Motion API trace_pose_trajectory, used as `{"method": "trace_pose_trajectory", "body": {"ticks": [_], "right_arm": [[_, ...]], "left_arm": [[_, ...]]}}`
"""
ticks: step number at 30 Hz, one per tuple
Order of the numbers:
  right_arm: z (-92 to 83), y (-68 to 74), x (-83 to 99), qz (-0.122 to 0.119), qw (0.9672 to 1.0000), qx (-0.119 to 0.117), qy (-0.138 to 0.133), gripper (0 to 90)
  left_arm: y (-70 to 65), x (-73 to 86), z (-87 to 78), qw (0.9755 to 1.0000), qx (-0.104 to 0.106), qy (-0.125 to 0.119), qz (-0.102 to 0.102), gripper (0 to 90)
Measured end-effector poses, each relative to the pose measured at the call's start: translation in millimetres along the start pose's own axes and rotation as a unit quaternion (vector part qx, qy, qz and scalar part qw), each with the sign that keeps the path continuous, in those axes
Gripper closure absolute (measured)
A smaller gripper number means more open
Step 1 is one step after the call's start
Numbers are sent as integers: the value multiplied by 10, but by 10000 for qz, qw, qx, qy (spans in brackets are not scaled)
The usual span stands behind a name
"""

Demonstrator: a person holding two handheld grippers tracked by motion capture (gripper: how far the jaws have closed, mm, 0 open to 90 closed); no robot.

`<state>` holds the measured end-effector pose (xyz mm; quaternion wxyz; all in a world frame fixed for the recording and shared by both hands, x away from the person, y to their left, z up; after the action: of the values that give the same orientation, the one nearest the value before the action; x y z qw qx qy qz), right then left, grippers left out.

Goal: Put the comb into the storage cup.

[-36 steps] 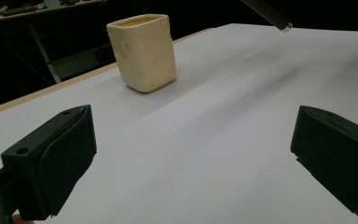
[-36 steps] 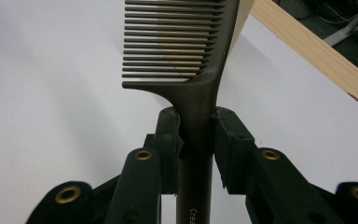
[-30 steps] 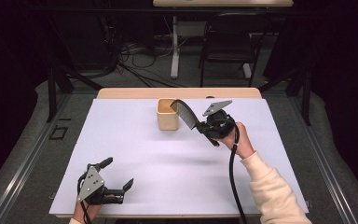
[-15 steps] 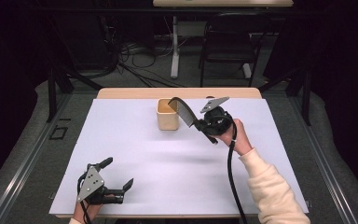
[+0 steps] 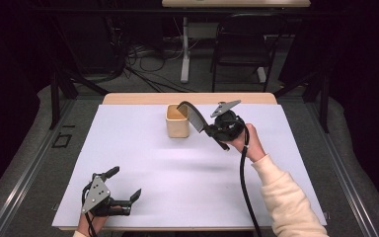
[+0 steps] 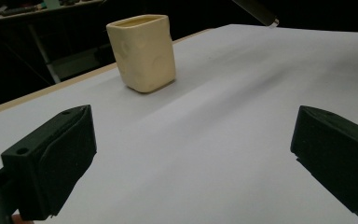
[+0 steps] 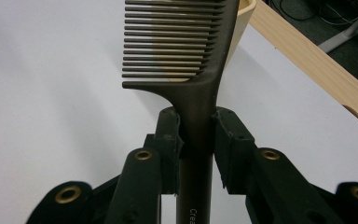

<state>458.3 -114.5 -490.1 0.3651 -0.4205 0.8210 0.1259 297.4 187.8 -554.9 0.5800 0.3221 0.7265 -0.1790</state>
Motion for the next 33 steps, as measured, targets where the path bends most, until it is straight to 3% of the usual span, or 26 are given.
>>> {"method": "trace_pose_trajectory", "body": {"ticks": [20,33], "right_arm": [[-45,-48,-119,48,9999,37,-134,721],[-17,-61,-210,-63,9999,61,-104,721]], "left_arm": [[3,-2,-5,10000,-7,-8,11,2],[7,0,-3,10000,-31,-5,4,2]]}}
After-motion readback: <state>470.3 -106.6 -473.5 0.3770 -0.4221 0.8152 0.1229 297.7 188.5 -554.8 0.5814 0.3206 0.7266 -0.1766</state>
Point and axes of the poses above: each handheld gripper's, and its own axes: z roughly forward along the jaws, x roughly out of its underside, y roughly to its left, the point moved 7 cm from there along z, roughly forward along the jaws
